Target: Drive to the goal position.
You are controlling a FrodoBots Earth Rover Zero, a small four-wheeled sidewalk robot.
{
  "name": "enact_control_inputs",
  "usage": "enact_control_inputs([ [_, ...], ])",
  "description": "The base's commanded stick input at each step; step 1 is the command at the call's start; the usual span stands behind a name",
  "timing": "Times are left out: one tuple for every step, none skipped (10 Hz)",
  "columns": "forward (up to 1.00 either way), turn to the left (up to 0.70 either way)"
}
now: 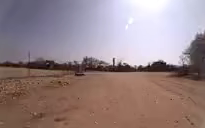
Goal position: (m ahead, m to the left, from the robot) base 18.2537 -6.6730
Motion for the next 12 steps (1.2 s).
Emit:
enact_control_inputs([
  [1.0,0.0],
  [1.0,0.0],
  [1.0,0.0],
  [1.0,0.0],
  [1.0,0.0],
  [1.0,0.0],
  [1.0,0.0],
  [1.0,0.0],
  [1.0,0.0],
  [1.0,0.0],
  [1.0,0.0],
  [1.0,0.0],
])
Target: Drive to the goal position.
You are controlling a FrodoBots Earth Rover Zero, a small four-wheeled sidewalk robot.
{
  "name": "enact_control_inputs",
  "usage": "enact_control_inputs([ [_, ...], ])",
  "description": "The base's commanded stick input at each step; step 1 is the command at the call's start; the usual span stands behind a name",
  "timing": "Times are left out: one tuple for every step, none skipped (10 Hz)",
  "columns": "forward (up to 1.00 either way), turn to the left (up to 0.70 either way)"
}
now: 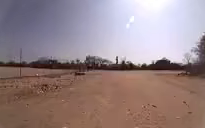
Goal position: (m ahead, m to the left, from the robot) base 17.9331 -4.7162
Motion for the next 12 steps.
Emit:
enact_control_inputs([
  [1.0,0.0],
  [1.0,0.0],
  [1.0,0.0],
  [1.0,0.0],
  [1.0,0.0],
  [1.0,0.0],
  [1.0,0.0],
  [1.0,0.0],
  [1.0,0.0],
  [1.0,0.0],
  [1.0,0.0],
  [1.0,0.0],
])
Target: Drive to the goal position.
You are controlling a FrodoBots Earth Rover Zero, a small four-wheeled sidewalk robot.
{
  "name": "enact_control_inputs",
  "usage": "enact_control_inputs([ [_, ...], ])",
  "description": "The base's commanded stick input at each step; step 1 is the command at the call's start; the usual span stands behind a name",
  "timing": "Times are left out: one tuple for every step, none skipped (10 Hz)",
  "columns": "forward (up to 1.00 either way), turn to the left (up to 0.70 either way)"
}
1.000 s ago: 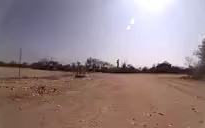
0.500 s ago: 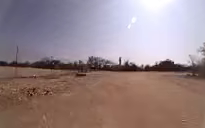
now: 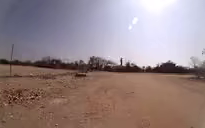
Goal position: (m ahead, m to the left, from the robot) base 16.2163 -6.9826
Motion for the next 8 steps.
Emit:
enact_control_inputs([
  [1.0,0.0],
  [1.0,0.0],
  [1.0,0.0],
  [1.0,0.0],
  [1.0,0.0],
  [1.0,0.0],
  [1.0,0.0],
  [1.0,0.0],
])
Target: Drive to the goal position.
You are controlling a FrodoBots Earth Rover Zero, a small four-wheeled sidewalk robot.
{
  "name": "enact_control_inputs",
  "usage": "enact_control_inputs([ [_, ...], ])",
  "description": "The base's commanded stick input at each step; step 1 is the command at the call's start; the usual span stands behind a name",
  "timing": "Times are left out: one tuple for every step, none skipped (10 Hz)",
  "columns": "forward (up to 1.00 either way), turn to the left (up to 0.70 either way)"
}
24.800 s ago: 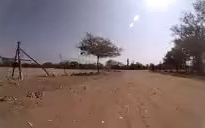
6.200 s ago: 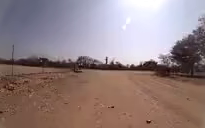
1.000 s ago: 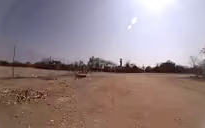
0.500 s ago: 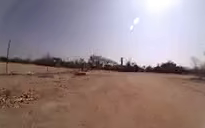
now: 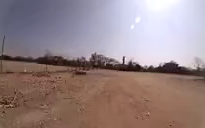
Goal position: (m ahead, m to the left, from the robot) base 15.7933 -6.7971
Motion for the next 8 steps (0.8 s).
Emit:
enact_control_inputs([
  [1.0,0.0],
  [1.0,0.0],
  [1.0,0.0],
  [1.0,0.0],
  [1.0,0.0],
  [1.0,-0.01],
  [1.0,-0.22],
  [1.0,-0.4],
])
